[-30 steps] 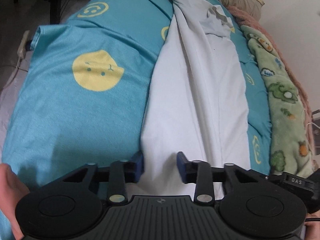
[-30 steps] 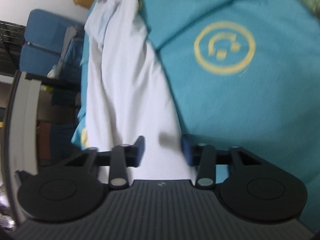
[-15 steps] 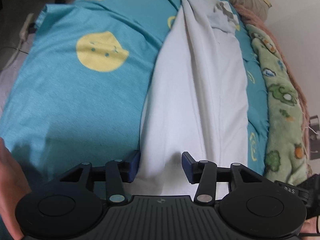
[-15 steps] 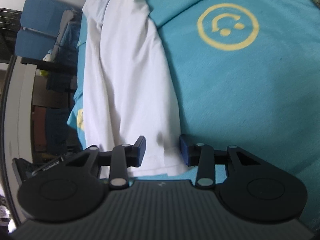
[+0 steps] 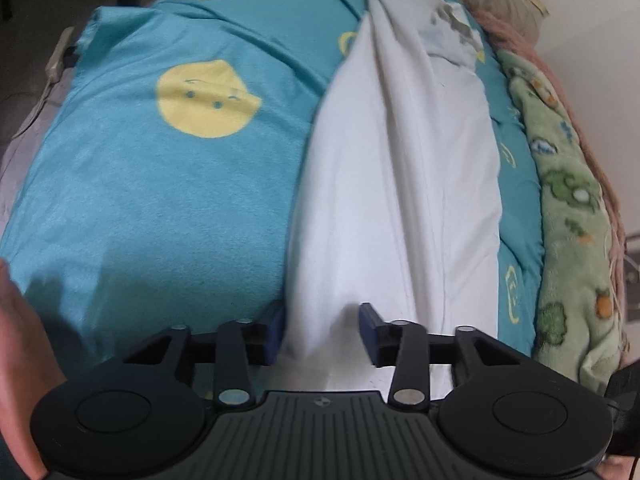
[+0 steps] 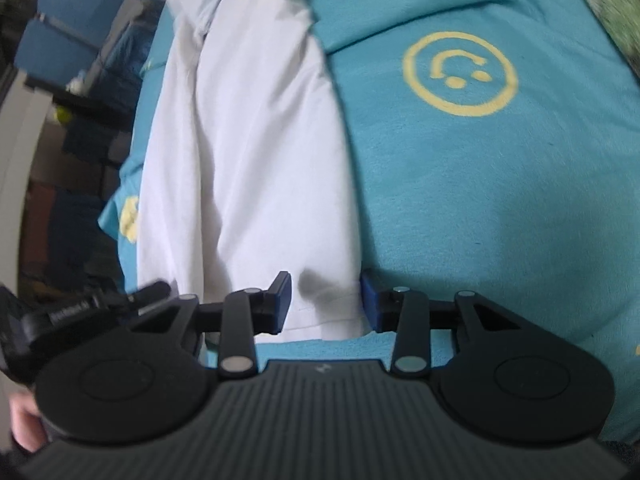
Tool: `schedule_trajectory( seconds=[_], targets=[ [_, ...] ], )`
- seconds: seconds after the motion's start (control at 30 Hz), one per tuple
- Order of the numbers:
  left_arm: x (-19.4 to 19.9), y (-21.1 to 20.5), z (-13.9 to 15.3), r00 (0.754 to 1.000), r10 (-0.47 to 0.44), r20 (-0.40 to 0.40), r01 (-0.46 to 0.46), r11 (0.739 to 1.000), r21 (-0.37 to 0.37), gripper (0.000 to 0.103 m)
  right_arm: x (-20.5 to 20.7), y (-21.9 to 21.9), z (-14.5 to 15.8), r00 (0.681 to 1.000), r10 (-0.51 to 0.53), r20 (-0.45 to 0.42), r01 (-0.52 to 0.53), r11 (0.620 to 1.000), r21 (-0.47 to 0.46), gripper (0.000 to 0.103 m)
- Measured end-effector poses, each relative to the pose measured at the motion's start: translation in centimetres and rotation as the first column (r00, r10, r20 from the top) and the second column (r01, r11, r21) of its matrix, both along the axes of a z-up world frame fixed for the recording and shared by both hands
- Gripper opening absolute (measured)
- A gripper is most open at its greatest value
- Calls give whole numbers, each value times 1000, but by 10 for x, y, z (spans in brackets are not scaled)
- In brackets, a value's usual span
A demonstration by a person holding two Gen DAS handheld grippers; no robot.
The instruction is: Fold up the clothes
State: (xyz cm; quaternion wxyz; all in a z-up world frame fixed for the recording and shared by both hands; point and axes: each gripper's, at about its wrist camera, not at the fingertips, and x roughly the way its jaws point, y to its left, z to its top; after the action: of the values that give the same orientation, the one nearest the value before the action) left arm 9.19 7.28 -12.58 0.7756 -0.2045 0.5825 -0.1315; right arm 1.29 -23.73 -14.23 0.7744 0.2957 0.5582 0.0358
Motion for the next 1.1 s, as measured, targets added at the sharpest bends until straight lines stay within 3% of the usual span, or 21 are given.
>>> schedule_trajectory(
  seconds=[0.07, 0.13, 0.17, 0.23, 0.33, 0.57, 0.7, 0.87, 1.1],
  targets=[
    [2, -10, 3, 998, -64, 9, 64, 997, 34, 54, 3, 12, 3, 997, 78, -7, -79, 995, -54, 40],
    [-1, -20, 7, 995, -103, 19, 101, 991, 84, 49, 4, 24, 6, 991, 136, -11, -136, 983, -125, 35],
    [-2, -23, 9, 993, -119, 23, 116, 988, 101, 46, 4, 29, 7, 988, 153, -16, -153, 975, -162, 13],
    [-4, -25, 10, 992, -121, 24, 118, 986, 115, 22, 4, 33, 9, 986, 167, -16, -167, 968, -186, 10],
    [-6, -17, 14, 997, -75, 27, 72, 993, 89, 5, 0, 28, 17, 989, 147, 15, -142, 971, -193, 10],
    [-24, 3, 63, 988, 65, 139, -53, 995, -88, 4, -14, -2, 67, 985, 18, 174, 3, 993, -122, 9],
    [-23, 10, 107, 970, 124, 210, -90, 982, -164, 3, -23, -12, 113, 960, -17, 278, 46, 994, -99, 9],
    [-57, 11, 166, 949, 144, 280, -85, 974, -212, 3, -48, -14, 160, 926, -37, 377, 81, 991, -102, 8],
    [-131, 17, 184, 943, 174, 283, -88, 952, -294, 3, -114, -22, 182, 886, -63, 460, 112, 991, -79, 8]
  ],
)
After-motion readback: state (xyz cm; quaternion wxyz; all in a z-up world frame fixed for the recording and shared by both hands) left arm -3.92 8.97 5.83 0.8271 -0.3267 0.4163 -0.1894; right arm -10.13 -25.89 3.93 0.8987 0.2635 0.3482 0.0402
